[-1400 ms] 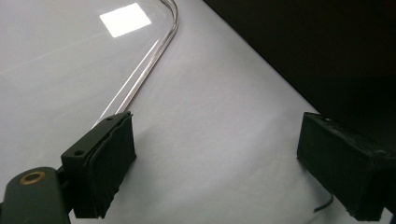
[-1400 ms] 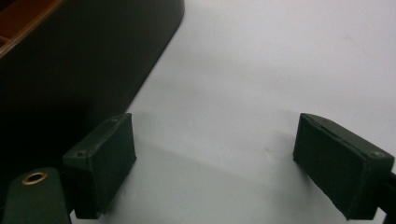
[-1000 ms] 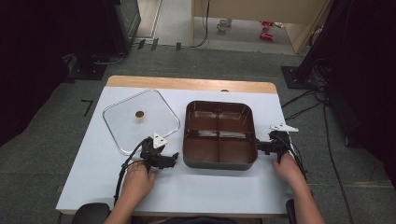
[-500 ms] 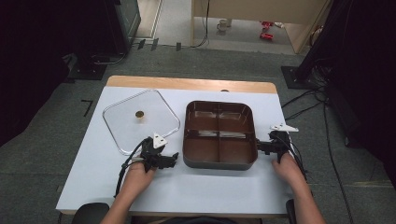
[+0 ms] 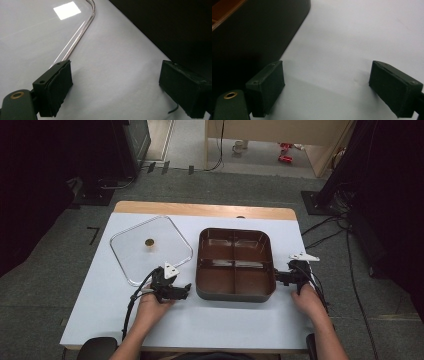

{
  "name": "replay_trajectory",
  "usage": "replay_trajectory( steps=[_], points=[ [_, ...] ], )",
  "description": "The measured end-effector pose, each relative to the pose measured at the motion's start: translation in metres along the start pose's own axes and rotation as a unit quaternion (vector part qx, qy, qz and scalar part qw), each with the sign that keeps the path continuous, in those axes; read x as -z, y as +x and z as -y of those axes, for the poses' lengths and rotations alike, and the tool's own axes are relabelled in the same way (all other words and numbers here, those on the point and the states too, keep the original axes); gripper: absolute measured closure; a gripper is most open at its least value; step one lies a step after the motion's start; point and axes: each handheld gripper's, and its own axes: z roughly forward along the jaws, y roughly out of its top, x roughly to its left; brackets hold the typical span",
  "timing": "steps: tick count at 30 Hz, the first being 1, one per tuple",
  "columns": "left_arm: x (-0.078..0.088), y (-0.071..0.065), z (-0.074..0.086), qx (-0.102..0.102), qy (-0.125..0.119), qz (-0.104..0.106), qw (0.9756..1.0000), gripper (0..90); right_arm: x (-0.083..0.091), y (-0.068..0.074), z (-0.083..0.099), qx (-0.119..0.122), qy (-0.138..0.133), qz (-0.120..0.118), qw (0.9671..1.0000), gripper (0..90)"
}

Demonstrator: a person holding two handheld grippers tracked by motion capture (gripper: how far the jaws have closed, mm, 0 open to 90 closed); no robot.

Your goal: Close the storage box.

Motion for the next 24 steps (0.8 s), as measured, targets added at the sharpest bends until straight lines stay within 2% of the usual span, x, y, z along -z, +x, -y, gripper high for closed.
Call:
replay_trajectory(
  steps=[6, 11, 16, 19, 21, 24],
  points=[
    [0.0, 0.0, -0.001, 0.001, 0.003, 0.0, 1.0, 11.1, 0.0, 0.0, 0.0, 0.0, 0.0, 0.0, 1.0, 12.4],
    [0.0, 0.0, -0.006, -0.001, 0.024, -0.001, 0.9997, 12.0, 0.0, 0.0, 0.0, 0.0, 0.0, 0.0, 1.0, 12.4],
    [0.001, -0.002, -0.01, -0.007, 0.033, 0.005, 0.9994, 17.4, 0.0, 0.0, 0.0, 0.0, 0.0, 0.0, 1.0, 12.4],
    [0.002, -0.003, -0.012, -0.014, 0.038, 0.012, 0.9991, 24.7, 0.0, 0.0, 0.0, 0.0, 0.0, 0.0, 1.0, 12.4],
    [0.004, -0.005, -0.016, -0.026, 0.047, 0.014, 0.9985, 24.8, 0.0, 0.0, 0.0, 0.0, 0.0, 0.0, 1.0, 12.4],
    [0.005, -0.004, -0.016, -0.026, 0.048, 0.02, 0.9983, 26.6, 0.0, 0.0, 0.0, 0.0, 0.0, 0.0, 1.0, 12.4]
  ],
)
